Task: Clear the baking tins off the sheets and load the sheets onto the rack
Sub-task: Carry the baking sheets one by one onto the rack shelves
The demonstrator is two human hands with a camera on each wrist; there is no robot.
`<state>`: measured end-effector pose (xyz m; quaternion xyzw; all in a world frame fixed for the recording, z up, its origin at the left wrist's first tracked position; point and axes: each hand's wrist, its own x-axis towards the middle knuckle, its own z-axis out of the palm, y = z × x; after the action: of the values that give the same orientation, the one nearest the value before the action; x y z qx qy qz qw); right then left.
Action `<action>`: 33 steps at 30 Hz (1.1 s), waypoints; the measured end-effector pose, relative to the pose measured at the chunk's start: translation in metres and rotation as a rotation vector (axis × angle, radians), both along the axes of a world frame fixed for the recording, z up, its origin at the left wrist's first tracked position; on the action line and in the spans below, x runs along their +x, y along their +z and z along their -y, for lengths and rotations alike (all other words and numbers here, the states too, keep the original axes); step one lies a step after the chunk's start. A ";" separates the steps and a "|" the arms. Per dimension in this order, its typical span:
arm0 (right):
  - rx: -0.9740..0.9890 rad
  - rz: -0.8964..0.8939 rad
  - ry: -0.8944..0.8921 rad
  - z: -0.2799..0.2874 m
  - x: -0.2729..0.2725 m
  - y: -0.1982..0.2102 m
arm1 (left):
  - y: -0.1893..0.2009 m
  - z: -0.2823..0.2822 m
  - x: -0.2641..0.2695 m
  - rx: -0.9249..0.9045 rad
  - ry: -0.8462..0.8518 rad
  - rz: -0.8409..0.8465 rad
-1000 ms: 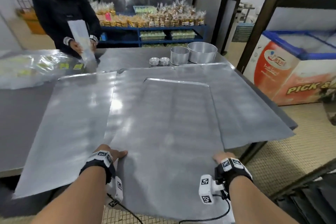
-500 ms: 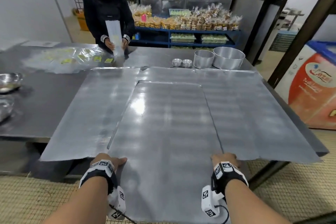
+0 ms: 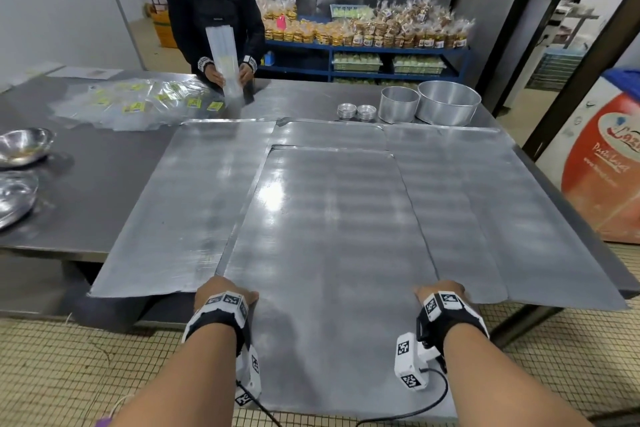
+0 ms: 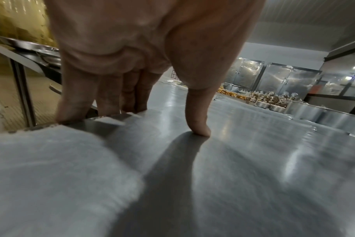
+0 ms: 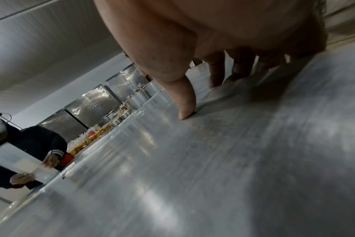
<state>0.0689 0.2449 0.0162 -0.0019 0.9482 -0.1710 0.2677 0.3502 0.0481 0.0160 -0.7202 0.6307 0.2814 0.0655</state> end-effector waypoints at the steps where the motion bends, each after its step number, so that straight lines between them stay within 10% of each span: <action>1: -0.006 -0.016 -0.037 0.001 0.000 0.001 | 0.000 -0.001 0.000 -0.002 0.003 -0.010; 33: -0.123 0.123 -0.031 0.000 -0.033 -0.020 | -0.008 0.019 -0.008 0.035 0.140 -0.050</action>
<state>0.0359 0.2445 -0.0036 0.0068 0.9175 -0.2331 0.3222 0.3419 0.0291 0.0082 -0.7541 0.5753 0.3139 0.0425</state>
